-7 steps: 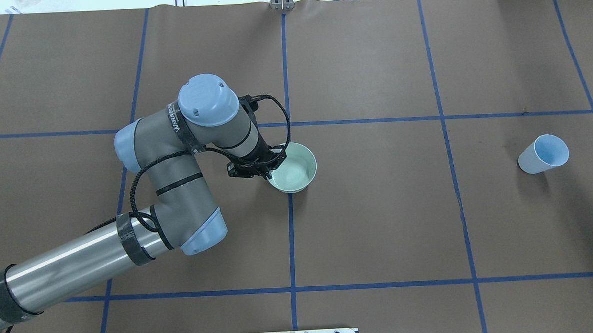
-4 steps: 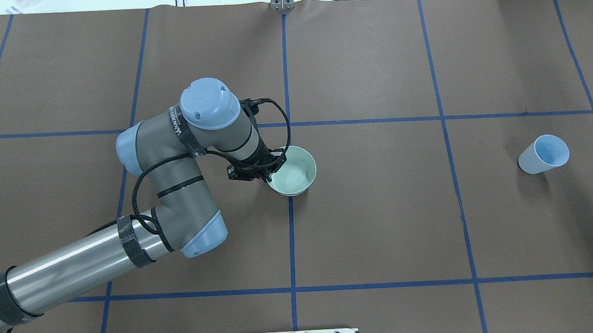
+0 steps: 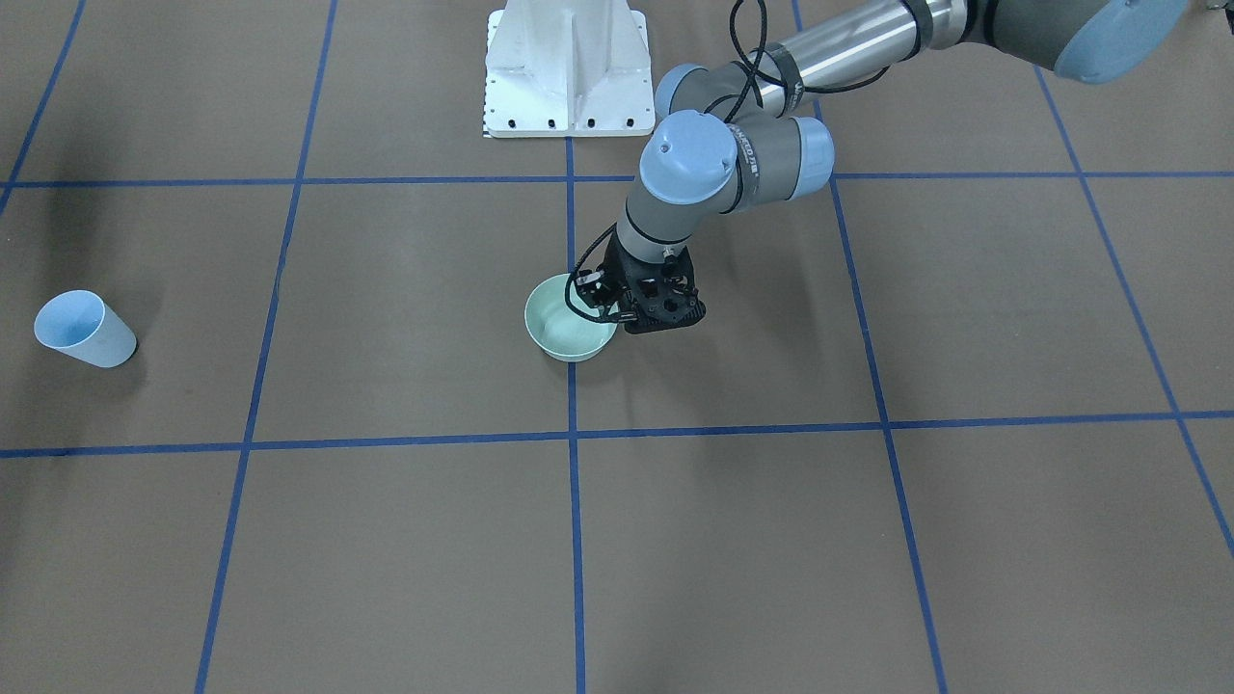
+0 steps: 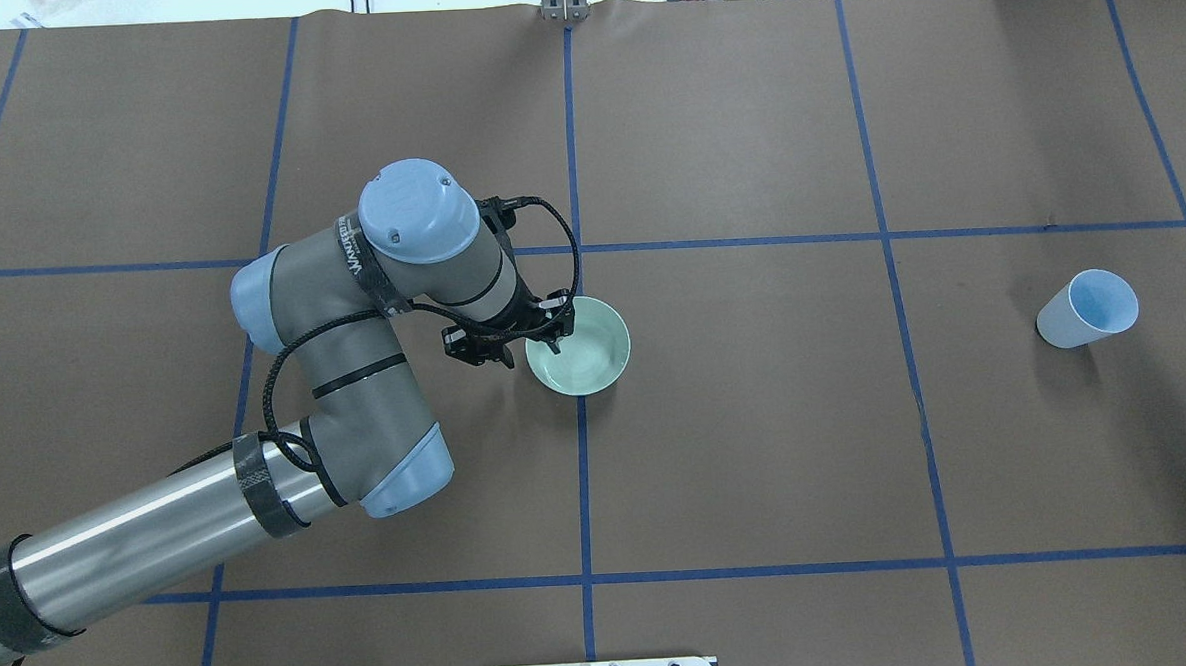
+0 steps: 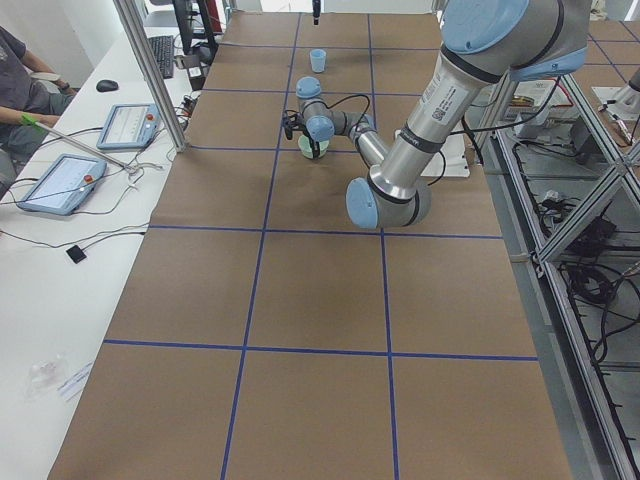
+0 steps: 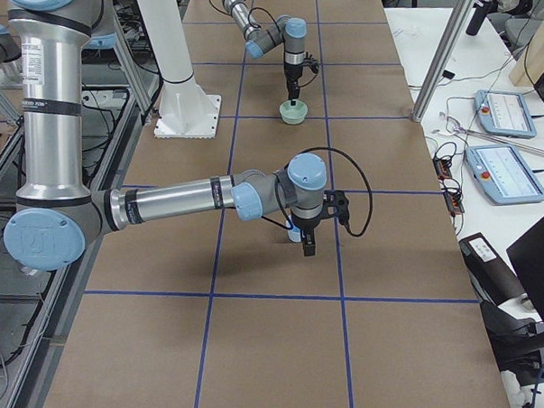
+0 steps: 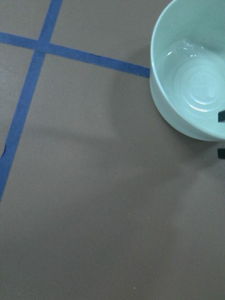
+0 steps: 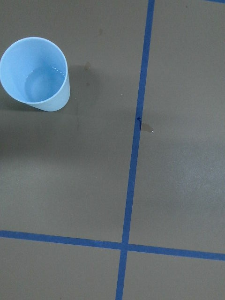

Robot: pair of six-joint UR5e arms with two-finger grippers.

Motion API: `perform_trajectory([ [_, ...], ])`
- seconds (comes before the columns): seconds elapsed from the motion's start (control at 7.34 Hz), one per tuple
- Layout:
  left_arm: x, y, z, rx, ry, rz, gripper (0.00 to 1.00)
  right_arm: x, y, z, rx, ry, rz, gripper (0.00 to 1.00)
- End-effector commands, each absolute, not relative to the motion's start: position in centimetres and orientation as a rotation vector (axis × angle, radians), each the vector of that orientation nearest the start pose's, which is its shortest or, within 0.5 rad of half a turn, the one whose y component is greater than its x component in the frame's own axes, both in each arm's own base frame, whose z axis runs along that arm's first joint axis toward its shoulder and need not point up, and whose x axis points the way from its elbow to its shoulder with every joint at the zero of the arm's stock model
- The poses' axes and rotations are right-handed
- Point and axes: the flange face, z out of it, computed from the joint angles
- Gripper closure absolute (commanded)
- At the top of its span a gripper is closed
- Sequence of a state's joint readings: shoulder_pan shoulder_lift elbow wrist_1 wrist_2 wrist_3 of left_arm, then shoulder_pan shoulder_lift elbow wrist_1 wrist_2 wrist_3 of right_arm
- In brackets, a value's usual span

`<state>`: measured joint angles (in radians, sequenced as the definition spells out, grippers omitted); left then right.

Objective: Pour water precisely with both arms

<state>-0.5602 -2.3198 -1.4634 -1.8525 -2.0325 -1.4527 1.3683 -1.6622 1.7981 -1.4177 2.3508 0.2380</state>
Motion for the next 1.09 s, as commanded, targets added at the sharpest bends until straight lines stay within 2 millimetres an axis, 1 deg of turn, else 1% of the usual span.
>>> perform_trajectory([
  [0.0,54.7,-46.4,18.0,-0.06,1.062,-0.192,0.0,-3.4,-46.8,56.6,0.13,-0.841,-0.105,0.0],
  [0.14,52.7,-46.7,16.5,-0.046,1.069,-0.207,0.0,-4.1,-46.5,56.4,0.177,-0.853,-0.139,0.0],
  [0.27,51.0,-47.1,15.6,-0.038,1.062,-0.228,0.0,-5.0,-45.3,56.1,0.262,-0.877,-0.203,0.0],
  [0.41,50.4,-47.3,15.6,-0.036,1.059,-0.236,0.0,-6.1,-43.2,56.9,0.337,-0.9,-0.273,0.0],
  [0.54,49.6,-48.1,15.6,-0.027,1.061,-0.249,0.0,-7.2,-42.0,56.2,0.406,-0.939,-0.292,0.01],
  [0.68,49.3,-48.4,15.7,-0.024,1.06,-0.255,0.0,-8.3,-40.5,55.5,0.468,-0.996,-0.289,0.01],
  [0.82,49.0,-48.7,15.7,-0.021,1.06,-0.261,0.0,-8.8,-39.7,55.8,0.52,-1.043,-0.272,0.02],
  [0.95,48.9,-48.8,15.9,-0.022,1.058,-0.263,0.0,-8.8,-39.3,57.3,0.592,-1.049,-0.277,0.02],
])
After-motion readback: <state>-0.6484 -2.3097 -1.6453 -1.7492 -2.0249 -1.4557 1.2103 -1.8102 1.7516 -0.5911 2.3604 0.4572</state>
